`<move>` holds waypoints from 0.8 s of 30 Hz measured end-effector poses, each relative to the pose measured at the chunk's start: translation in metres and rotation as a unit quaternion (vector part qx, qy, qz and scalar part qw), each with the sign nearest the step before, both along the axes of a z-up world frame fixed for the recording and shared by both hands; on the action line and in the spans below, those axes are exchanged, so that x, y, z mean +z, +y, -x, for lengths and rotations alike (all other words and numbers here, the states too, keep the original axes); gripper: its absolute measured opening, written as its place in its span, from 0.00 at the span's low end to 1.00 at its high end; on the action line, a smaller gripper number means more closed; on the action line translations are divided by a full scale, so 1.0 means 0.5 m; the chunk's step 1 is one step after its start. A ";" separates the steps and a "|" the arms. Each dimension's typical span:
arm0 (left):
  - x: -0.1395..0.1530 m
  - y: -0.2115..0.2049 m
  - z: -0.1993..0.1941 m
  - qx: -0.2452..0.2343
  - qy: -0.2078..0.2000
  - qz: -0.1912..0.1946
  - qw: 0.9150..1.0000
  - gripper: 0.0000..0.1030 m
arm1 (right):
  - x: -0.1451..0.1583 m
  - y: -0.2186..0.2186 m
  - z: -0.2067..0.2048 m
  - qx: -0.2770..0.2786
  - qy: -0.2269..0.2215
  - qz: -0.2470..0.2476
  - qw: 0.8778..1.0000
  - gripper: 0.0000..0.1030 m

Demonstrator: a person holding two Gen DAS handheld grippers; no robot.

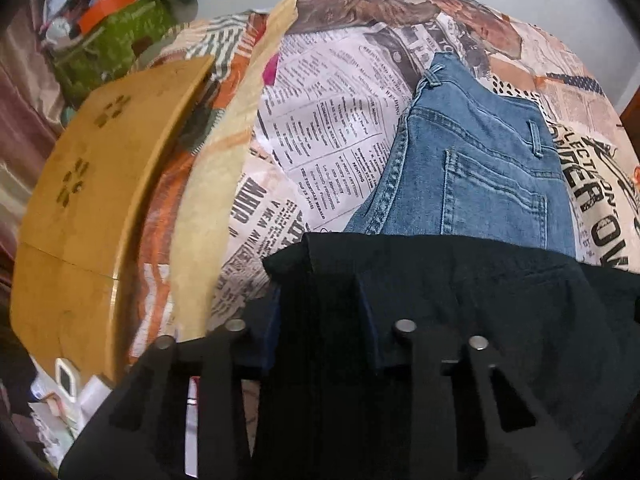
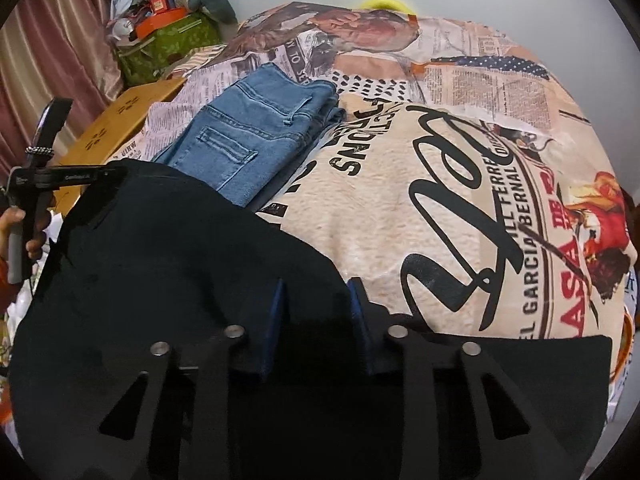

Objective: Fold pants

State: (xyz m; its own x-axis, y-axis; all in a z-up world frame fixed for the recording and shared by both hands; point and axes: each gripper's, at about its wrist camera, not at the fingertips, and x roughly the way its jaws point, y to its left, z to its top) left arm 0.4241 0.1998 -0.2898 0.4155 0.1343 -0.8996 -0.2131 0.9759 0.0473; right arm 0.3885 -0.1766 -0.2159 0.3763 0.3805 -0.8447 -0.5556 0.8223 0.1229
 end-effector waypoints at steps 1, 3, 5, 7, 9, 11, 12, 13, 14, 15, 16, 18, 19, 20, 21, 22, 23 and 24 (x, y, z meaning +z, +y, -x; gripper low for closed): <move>0.006 -0.005 0.004 0.001 0.000 -0.017 1.000 0.19 | 0.001 0.000 0.004 -0.002 -0.004 0.001 1.000 0.19; 0.015 -0.011 0.012 -0.006 -0.006 -0.021 1.000 0.03 | 0.006 -0.003 0.010 -0.006 -0.010 0.002 1.000 0.12; 0.030 -0.012 0.025 -0.012 -0.011 -0.016 1.000 0.02 | 0.012 -0.006 0.018 -0.010 -0.015 0.002 1.000 0.08; 0.045 -0.016 0.036 -0.015 -0.021 -0.019 0.999 0.02 | 0.021 -0.011 0.028 -0.012 -0.019 0.000 1.000 0.07; 0.064 -0.019 0.050 -0.020 -0.035 -0.022 0.999 0.02 | 0.032 -0.011 0.044 -0.011 -0.025 0.000 1.000 0.06; 0.093 -0.019 0.065 -0.023 -0.049 -0.020 0.998 0.02 | 0.047 -0.010 0.060 -0.011 -0.037 0.003 0.999 0.06; 0.098 -0.024 0.069 -0.024 -0.054 -0.018 0.998 0.02 | 0.058 -0.011 0.070 -0.010 -0.046 0.005 0.999 0.06; 0.114 -0.024 0.077 -0.024 -0.061 -0.018 0.998 0.02 | 0.067 -0.012 0.078 -0.011 -0.054 0.005 0.998 0.06; 0.126 -0.026 0.086 -0.024 -0.067 -0.018 0.997 0.02 | 0.080 -0.015 0.085 -0.012 -0.061 0.003 0.998 0.06; 0.137 -0.029 0.094 -0.025 -0.073 -0.014 0.997 0.02 | 0.090 -0.017 0.092 -0.014 -0.065 0.000 0.998 0.06; 0.154 -0.028 0.109 -0.025 -0.082 -0.014 0.996 0.02 | 0.100 -0.019 0.097 -0.016 -0.069 -0.003 0.998 0.06; 0.168 -0.030 0.134 -0.028 -0.092 -0.013 0.995 0.02 | 0.122 -0.025 0.110 -0.019 -0.078 -0.009 0.997 0.06; 0.178 -0.030 0.149 -0.030 -0.096 -0.013 0.995 0.02 | 0.132 -0.029 0.117 -0.021 -0.080 -0.013 0.996 0.06; 0.181 -0.032 0.162 -0.031 -0.100 -0.014 0.994 0.02 | 0.141 -0.032 0.126 -0.020 -0.082 -0.017 0.996 0.06; 0.187 -0.034 0.176 -0.033 -0.102 -0.017 0.994 0.02 | 0.149 -0.031 0.141 -0.020 -0.084 -0.019 0.996 0.06; 0.192 -0.035 0.191 -0.033 -0.103 -0.021 0.994 0.02 | 0.154 -0.033 0.149 -0.020 -0.086 -0.019 0.996 0.06; 0.194 -0.036 0.204 -0.033 -0.103 -0.022 0.994 0.02 | 0.160 -0.035 0.159 -0.020 -0.087 -0.019 0.996 0.06; 0.197 -0.035 0.217 -0.032 -0.104 -0.021 0.994 0.02 | 0.165 -0.035 0.170 -0.019 -0.088 -0.020 0.996 0.06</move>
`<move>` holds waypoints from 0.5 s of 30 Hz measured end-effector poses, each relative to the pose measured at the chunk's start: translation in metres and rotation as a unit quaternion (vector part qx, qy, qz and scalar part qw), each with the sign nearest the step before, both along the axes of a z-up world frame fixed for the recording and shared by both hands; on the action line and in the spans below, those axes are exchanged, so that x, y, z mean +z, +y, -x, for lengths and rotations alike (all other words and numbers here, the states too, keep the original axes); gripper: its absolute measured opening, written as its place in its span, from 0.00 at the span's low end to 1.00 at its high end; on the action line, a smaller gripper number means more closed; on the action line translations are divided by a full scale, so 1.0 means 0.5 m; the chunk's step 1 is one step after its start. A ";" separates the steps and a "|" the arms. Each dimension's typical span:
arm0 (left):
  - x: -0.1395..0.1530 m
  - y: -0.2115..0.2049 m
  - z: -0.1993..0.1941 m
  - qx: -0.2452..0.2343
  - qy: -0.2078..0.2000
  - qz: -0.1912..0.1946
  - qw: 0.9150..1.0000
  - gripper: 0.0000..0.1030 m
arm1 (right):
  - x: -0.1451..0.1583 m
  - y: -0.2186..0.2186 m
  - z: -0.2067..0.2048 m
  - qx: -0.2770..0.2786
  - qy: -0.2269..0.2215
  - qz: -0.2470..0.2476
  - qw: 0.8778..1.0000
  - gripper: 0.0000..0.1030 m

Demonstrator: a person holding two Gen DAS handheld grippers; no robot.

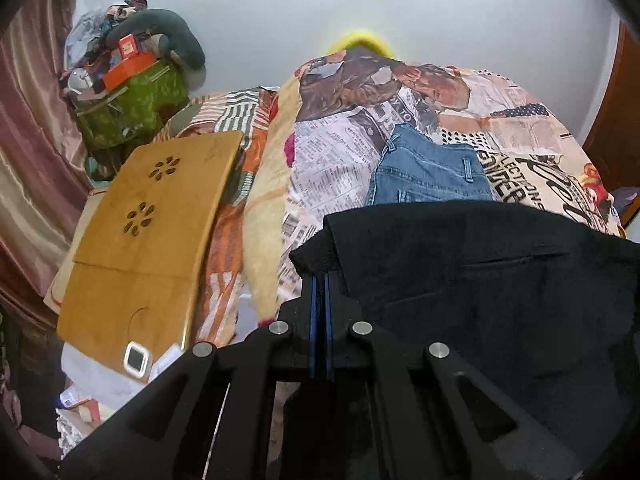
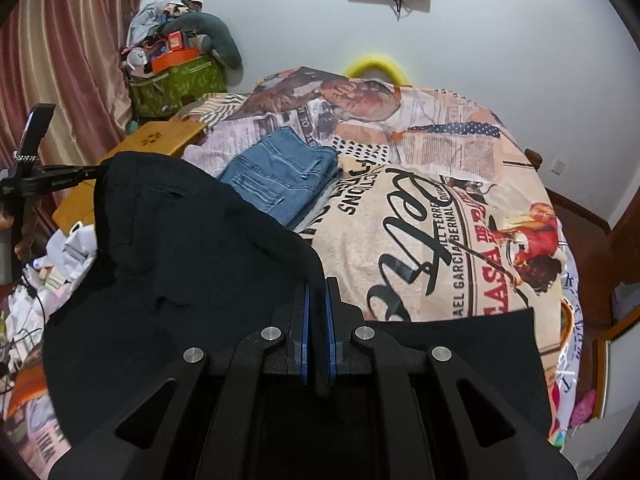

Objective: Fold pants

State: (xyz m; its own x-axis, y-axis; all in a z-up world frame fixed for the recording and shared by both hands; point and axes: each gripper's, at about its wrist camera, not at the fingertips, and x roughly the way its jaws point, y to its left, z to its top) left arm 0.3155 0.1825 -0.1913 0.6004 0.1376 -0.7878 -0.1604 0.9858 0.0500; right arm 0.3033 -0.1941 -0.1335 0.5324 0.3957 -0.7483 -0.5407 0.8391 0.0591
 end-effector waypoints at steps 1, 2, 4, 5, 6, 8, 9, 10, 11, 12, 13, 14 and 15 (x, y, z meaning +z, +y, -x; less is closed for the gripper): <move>0.004 0.001 0.016 0.001 -0.001 0.002 1.000 0.02 | 0.004 0.000 0.013 0.000 -0.002 -0.002 1.000 0.06; 0.007 0.001 0.031 0.002 -0.002 0.003 1.000 0.02 | 0.008 -0.002 0.024 0.002 -0.001 -0.003 1.000 0.06; 0.012 -0.002 0.057 0.004 -0.004 0.002 1.000 0.02 | 0.014 -0.005 0.053 0.003 -0.003 -0.006 1.000 0.06; 0.014 -0.003 0.068 0.004 -0.005 0.001 1.000 0.02 | 0.016 -0.004 0.065 0.003 -0.003 -0.007 1.000 0.06; 0.016 -0.005 0.081 0.004 -0.006 0.001 1.000 0.02 | 0.018 -0.004 0.077 0.003 -0.004 -0.006 1.000 0.06; 0.018 -0.007 0.108 0.004 -0.006 0.000 1.000 0.02 | 0.020 -0.006 0.101 0.004 -0.002 -0.007 1.000 0.06; 0.017 -0.007 0.121 0.005 -0.007 0.001 1.000 0.02 | 0.019 -0.006 0.112 0.004 -0.001 -0.008 1.000 0.06; 0.016 -0.006 0.134 0.006 -0.006 0.004 1.000 0.02 | 0.018 -0.007 0.124 0.005 0.000 -0.008 1.000 0.06; 0.016 -0.004 0.142 0.007 -0.005 0.005 1.000 0.02 | 0.016 -0.008 0.135 0.005 0.001 -0.007 1.000 0.06; 0.012 -0.003 0.153 0.009 -0.003 0.004 1.000 0.02 | 0.013 -0.009 0.145 0.006 0.003 -0.006 1.000 0.06; 0.006 -0.001 0.167 0.011 -0.001 0.004 1.000 0.02 | 0.008 -0.011 0.153 0.007 0.007 -0.007 1.000 0.06; 0.000 0.000 0.178 0.014 0.002 0.004 1.000 0.02 | 0.004 -0.012 0.160 0.007 0.011 -0.007 1.000 0.06; -0.004 0.000 0.185 0.016 0.004 0.005 1.000 0.02 | 0.000 -0.011 0.169 0.008 0.014 -0.006 1.000 0.06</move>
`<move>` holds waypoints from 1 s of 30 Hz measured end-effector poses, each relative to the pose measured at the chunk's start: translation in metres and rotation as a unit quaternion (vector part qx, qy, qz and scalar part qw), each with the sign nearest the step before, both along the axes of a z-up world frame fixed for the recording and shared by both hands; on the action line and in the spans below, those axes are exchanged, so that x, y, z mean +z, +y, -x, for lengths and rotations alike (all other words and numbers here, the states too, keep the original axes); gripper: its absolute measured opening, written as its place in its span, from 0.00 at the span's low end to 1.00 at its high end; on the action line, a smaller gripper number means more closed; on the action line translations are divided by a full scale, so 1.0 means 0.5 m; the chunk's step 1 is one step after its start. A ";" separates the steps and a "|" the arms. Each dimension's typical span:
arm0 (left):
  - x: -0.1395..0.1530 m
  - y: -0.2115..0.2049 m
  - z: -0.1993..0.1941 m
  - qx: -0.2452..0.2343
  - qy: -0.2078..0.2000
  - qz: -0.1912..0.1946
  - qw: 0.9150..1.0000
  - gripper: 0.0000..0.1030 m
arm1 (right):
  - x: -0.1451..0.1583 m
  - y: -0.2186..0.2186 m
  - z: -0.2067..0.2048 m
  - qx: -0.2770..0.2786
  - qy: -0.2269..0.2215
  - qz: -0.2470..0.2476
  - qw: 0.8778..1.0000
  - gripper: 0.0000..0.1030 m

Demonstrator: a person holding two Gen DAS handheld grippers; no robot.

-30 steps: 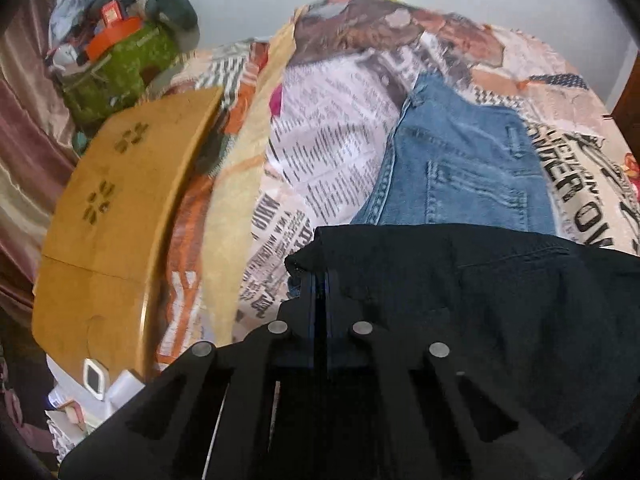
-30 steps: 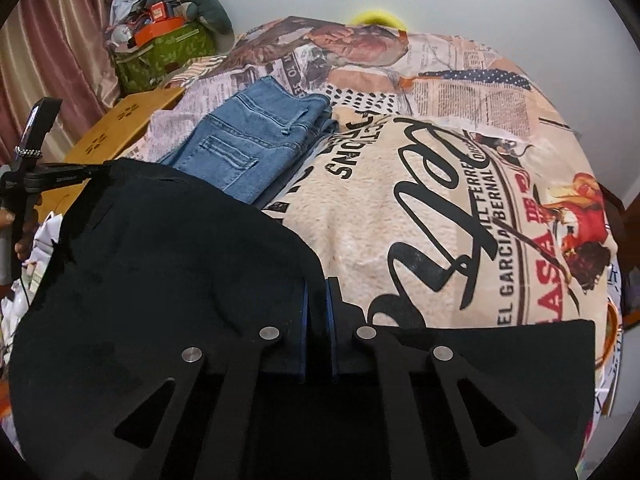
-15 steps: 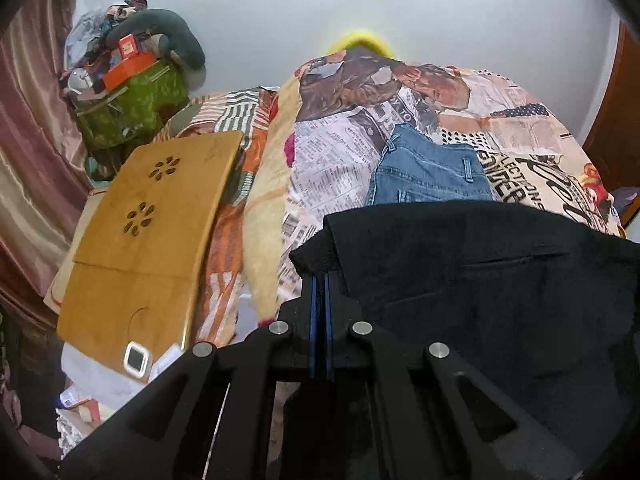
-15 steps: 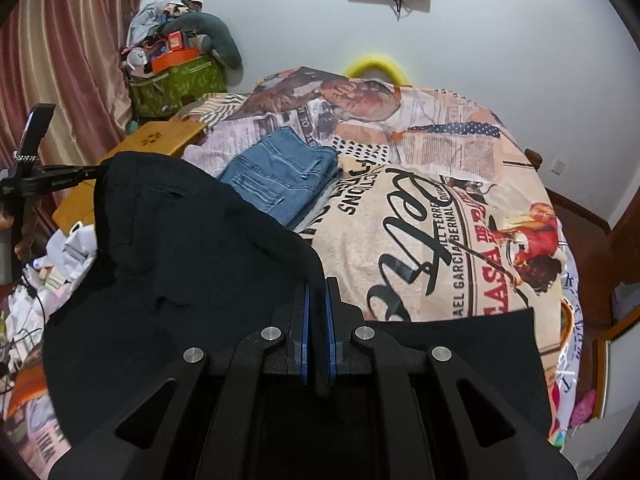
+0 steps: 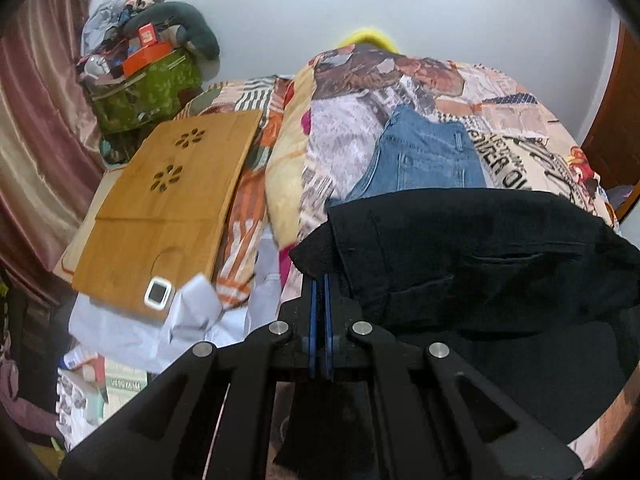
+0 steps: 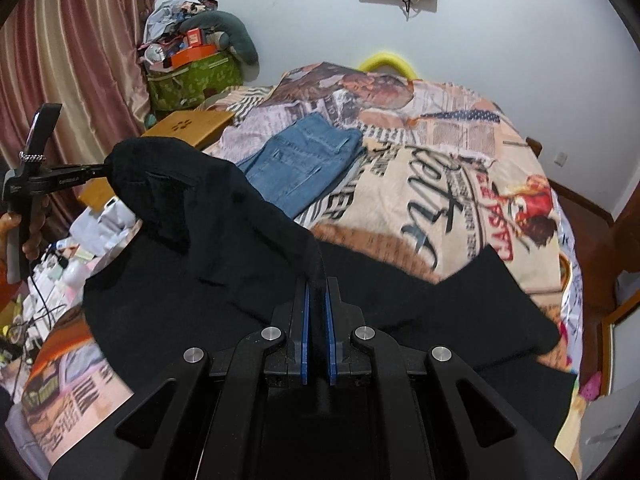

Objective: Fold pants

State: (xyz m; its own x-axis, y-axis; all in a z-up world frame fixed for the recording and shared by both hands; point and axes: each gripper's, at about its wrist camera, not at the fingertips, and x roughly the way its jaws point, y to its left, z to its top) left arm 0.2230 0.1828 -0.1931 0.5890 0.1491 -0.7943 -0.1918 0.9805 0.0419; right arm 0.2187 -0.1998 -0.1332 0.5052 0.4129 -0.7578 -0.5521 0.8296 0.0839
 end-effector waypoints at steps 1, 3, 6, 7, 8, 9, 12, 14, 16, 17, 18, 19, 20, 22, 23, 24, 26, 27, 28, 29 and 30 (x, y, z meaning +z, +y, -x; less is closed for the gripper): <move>-0.006 0.004 0.011 0.004 0.004 0.003 1.000 0.02 | -0.004 0.000 0.008 0.001 0.002 0.002 1.000 0.06; -0.017 0.013 0.031 0.012 0.009 0.012 1.000 0.02 | -0.013 0.000 0.030 0.001 0.008 0.001 1.000 0.06; -0.040 0.025 0.070 0.021 0.018 0.023 0.999 0.02 | -0.023 -0.004 0.054 -0.001 0.018 -0.004 1.000 0.06; -0.048 0.029 0.080 0.023 0.022 0.026 0.999 0.02 | -0.026 -0.005 0.064 -0.001 0.021 -0.006 1.000 0.06; -0.057 0.032 0.090 0.026 0.027 0.030 0.999 0.02 | -0.029 -0.007 0.072 -0.001 0.024 -0.008 1.000 0.06; -0.066 0.036 0.099 0.028 0.034 0.034 0.998 0.02 | -0.036 -0.009 0.080 -0.002 0.030 -0.010 1.000 0.06; -0.098 0.044 0.124 0.036 0.053 0.048 0.997 0.02 | -0.051 -0.012 0.097 -0.007 0.044 -0.015 0.999 0.06; -0.113 0.046 0.135 0.042 0.062 0.046 0.996 0.02 | -0.062 -0.015 0.102 -0.009 0.057 -0.017 0.998 0.06; -0.119 0.043 0.141 0.042 0.066 0.042 0.996 0.02 | -0.067 -0.013 0.109 -0.012 0.059 -0.013 0.998 0.06; -0.119 0.042 0.142 0.041 0.067 0.043 0.996 0.02 | -0.068 -0.014 0.110 -0.014 0.060 -0.011 0.998 0.08; -0.116 0.040 0.141 0.040 0.066 0.044 0.996 0.02 | -0.067 -0.014 0.114 -0.016 0.060 -0.013 0.998 0.09; -0.109 0.035 0.140 0.037 0.062 0.042 0.996 0.02 | -0.063 -0.015 0.116 -0.019 0.059 -0.016 0.998 0.11; -0.103 0.031 0.138 0.034 0.059 0.039 0.997 0.04 | -0.060 -0.016 0.118 -0.021 0.058 -0.016 0.998 0.12; -0.084 0.017 0.131 0.025 0.052 0.030 0.998 0.07 | -0.047 -0.017 0.121 -0.025 0.051 -0.015 0.998 0.14; -0.076 0.012 0.127 0.020 0.048 0.028 0.998 0.11 | -0.042 -0.018 0.122 -0.026 0.050 -0.014 0.998 0.17; -0.067 0.004 0.123 0.015 0.044 0.026 0.999 0.17 | -0.035 -0.021 0.122 -0.027 0.050 -0.014 0.998 0.19; -0.047 -0.012 0.114 0.005 0.033 0.024 0.999 0.34 | -0.022 -0.027 0.122 -0.030 0.044 -0.014 0.998 0.31; -0.036 -0.022 0.109 0.001 0.026 0.023 0.999 0.47 | -0.016 -0.031 0.123 -0.032 0.040 -0.015 0.999 0.34; -0.024 -0.032 0.104 -0.003 0.016 0.023 1.000 0.52 | -0.009 -0.035 0.125 -0.035 0.034 -0.016 0.999 0.42; -0.014 -0.041 0.101 -0.007 0.007 0.022 1.000 0.59 | 0.002 -0.043 0.127 -0.038 0.023 -0.019 0.999 0.48; -0.004 -0.051 0.096 -0.011 -0.001 0.019 1.000 0.63 | 0.009 -0.048 0.127 -0.041 0.018 -0.021 0.999 0.50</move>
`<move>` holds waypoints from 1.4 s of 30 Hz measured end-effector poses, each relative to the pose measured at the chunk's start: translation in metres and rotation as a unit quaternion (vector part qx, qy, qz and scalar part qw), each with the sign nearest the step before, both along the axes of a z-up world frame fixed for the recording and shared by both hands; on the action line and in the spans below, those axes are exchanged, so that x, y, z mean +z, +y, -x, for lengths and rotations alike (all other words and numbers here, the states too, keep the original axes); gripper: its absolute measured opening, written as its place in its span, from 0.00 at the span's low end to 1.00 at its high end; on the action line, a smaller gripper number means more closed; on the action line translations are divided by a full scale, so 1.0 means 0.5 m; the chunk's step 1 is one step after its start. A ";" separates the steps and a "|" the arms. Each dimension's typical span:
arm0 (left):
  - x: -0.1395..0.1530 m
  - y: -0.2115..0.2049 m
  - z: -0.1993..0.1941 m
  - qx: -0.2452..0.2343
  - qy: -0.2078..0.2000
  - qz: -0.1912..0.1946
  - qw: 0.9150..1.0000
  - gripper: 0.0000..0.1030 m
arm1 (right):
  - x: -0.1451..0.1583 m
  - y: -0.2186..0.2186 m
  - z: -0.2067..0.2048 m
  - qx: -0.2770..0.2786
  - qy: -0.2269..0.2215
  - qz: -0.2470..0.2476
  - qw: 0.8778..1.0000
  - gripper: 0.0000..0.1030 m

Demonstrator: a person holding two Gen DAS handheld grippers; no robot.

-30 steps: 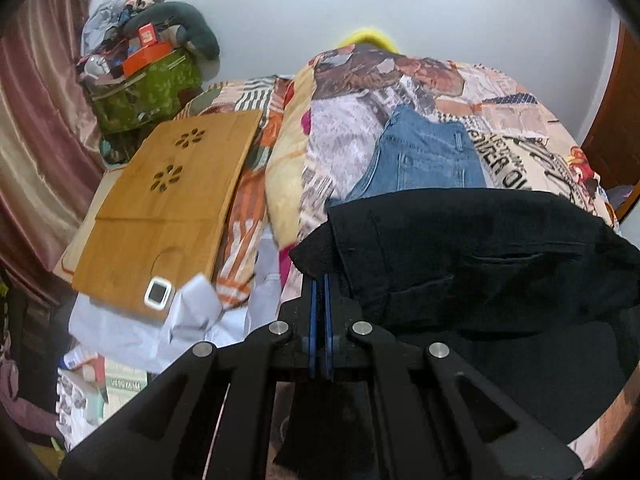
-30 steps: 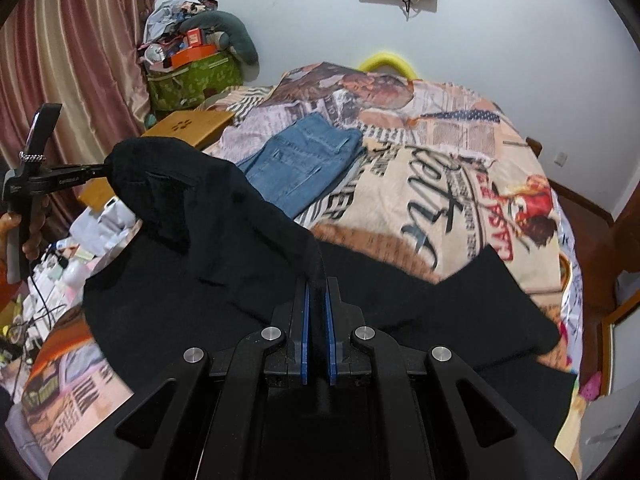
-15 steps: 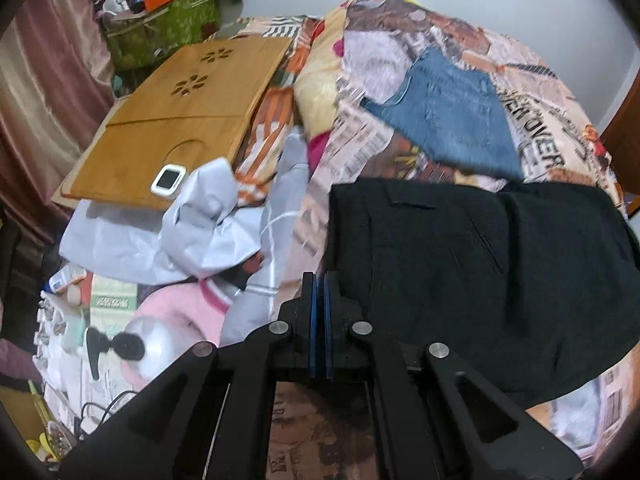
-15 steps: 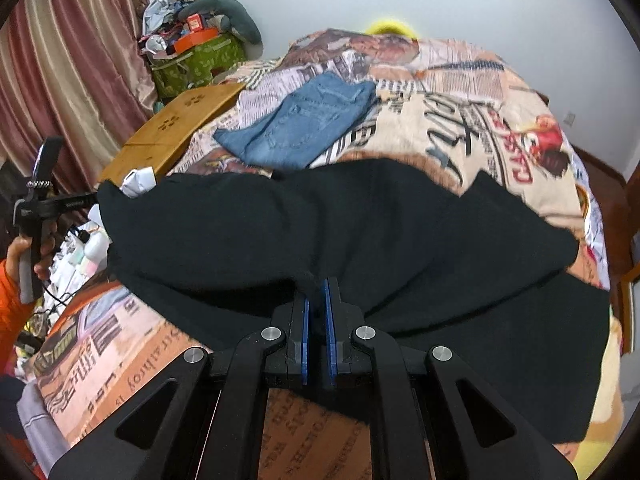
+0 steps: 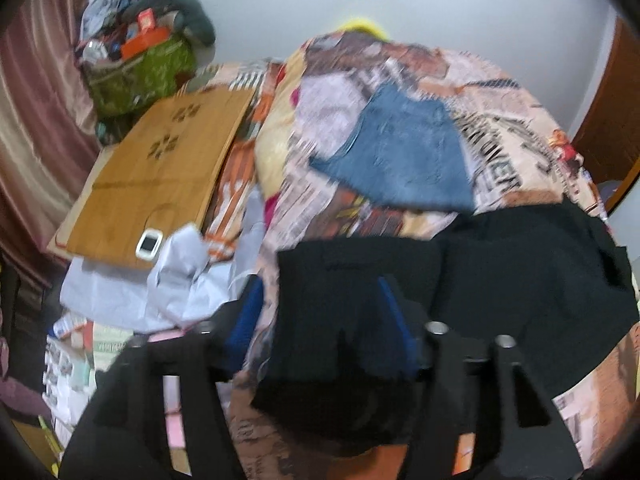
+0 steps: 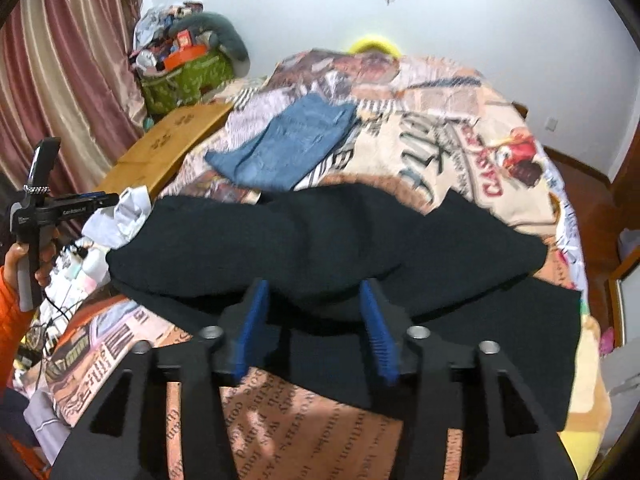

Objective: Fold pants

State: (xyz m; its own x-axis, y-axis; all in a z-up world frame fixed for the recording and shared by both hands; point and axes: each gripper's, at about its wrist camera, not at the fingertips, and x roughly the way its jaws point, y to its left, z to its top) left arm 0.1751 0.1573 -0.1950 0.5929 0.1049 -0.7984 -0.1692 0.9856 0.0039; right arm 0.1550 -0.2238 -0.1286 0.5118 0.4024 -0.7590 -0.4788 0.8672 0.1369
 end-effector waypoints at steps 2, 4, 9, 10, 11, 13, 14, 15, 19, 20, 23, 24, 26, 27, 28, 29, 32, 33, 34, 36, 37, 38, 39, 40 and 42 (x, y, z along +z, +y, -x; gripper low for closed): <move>0.025 -0.027 -0.016 -0.015 -0.011 -0.008 1.000 0.66 | 0.018 -0.013 -0.003 -0.011 -0.014 -0.002 1.000 0.60; 0.042 -0.051 -0.032 -0.028 -0.019 -0.012 0.999 0.71 | 0.034 -0.028 -0.012 -0.024 -0.027 -0.002 0.999 0.65; 0.083 -0.117 -0.076 -0.054 -0.043 -0.015 0.997 0.87 | 0.061 -0.067 -0.041 -0.059 -0.055 0.001 0.997 0.76; 0.090 -0.134 -0.090 -0.061 -0.047 -0.015 0.997 0.88 | 0.062 -0.073 -0.048 -0.065 -0.058 0.004 0.996 0.76; 0.094 -0.143 -0.098 -0.064 -0.048 -0.015 0.997 0.90 | 0.062 -0.080 -0.056 -0.069 -0.059 0.007 0.996 0.76; 0.100 -0.169 -0.123 -0.073 -0.050 -0.014 0.996 0.92 | 0.058 -0.092 -0.077 -0.080 -0.061 0.014 0.995 0.76; 0.100 -0.179 -0.133 -0.076 -0.050 -0.013 0.996 0.92 | 0.056 -0.098 -0.085 -0.083 -0.060 0.017 0.995 0.77; 0.098 -0.193 -0.148 -0.080 -0.050 -0.012 0.995 0.92 | 0.050 -0.105 -0.099 -0.089 -0.058 0.022 0.994 0.77; 0.078 -0.230 -0.201 -0.088 -0.037 -0.007 0.995 0.92 | 0.029 -0.126 -0.149 -0.103 -0.049 0.034 0.993 0.77; 0.070 -0.236 -0.212 -0.089 -0.032 -0.005 0.995 0.92 | 0.023 -0.130 -0.160 -0.105 -0.046 0.035 0.993 0.77; 0.041 -0.252 -0.251 -0.091 -0.014 -0.004 0.996 0.92 | -0.005 -0.141 -0.202 -0.109 -0.029 0.036 0.993 0.77; 0.034 -0.254 -0.259 -0.091 -0.010 -0.003 0.996 0.92 | -0.019 -0.144 -0.221 -0.109 -0.021 0.036 0.993 0.77; 0.010 -0.263 -0.284 -0.092 0.001 -0.003 0.996 0.92 | -0.036 -0.148 -0.244 -0.108 -0.010 0.036 0.993 0.77; 0.003 -0.266 -0.291 -0.093 0.004 -0.005 0.996 0.92 | -0.048 -0.150 -0.259 -0.108 -0.003 0.036 0.993 0.77; -0.008 -0.271 -0.301 -0.093 0.009 -0.008 0.996 0.92 | -0.061 -0.150 -0.275 -0.107 0.005 0.037 0.994 0.77; -0.019 -0.276 -0.311 -0.095 0.013 -0.012 0.995 0.92 | -0.077 -0.149 -0.292 -0.106 0.015 0.037 0.994 0.77; -0.043 -0.285 -0.333 -0.102 0.025 -0.019 0.994 0.92 | -0.110 -0.149 -0.334 -0.105 0.038 0.039 0.993 0.76; -0.051 -0.288 -0.339 -0.106 0.029 -0.021 0.994 0.92 | -0.125 -0.146 -0.350 -0.105 0.046 0.043 0.993 0.76; -0.061 -0.294 -0.345 -0.112 0.035 -0.024 0.993 0.92 | -0.133 -0.143 -0.361 -0.104 0.050 0.044 0.992 0.76; -0.073 -0.301 -0.352 -0.118 0.041 -0.031 0.992 0.92 | -0.150 -0.138 -0.382 -0.100 0.057 0.046 0.992 0.75; -0.081 -0.305 -0.357 -0.122 0.045 -0.037 0.991 0.92 | -0.159 -0.135 -0.393 -0.099 0.061 0.050 0.992 0.72; -0.087 -0.309 -0.360 -0.124 0.048 -0.041 0.990 0.92 | -0.169 -0.130 -0.405 -0.097 0.067 0.053 0.992 0.68; -0.093 -0.312 -0.363 -0.127 0.052 -0.044 0.990 0.92 | -0.178 -0.126 -0.416 -0.094 0.074 0.057 0.991 0.66; -0.099 -0.315 -0.366 -0.129 0.055 -0.046 0.989 0.92 | -0.185 -0.123 -0.423 -0.094 0.078 0.062 0.991 0.62; -0.110 -0.321 -0.367 -0.134 0.061 -0.050 0.988 0.92 | -0.206 -0.116 -0.441 -0.095 0.091 0.078 0.988 0.52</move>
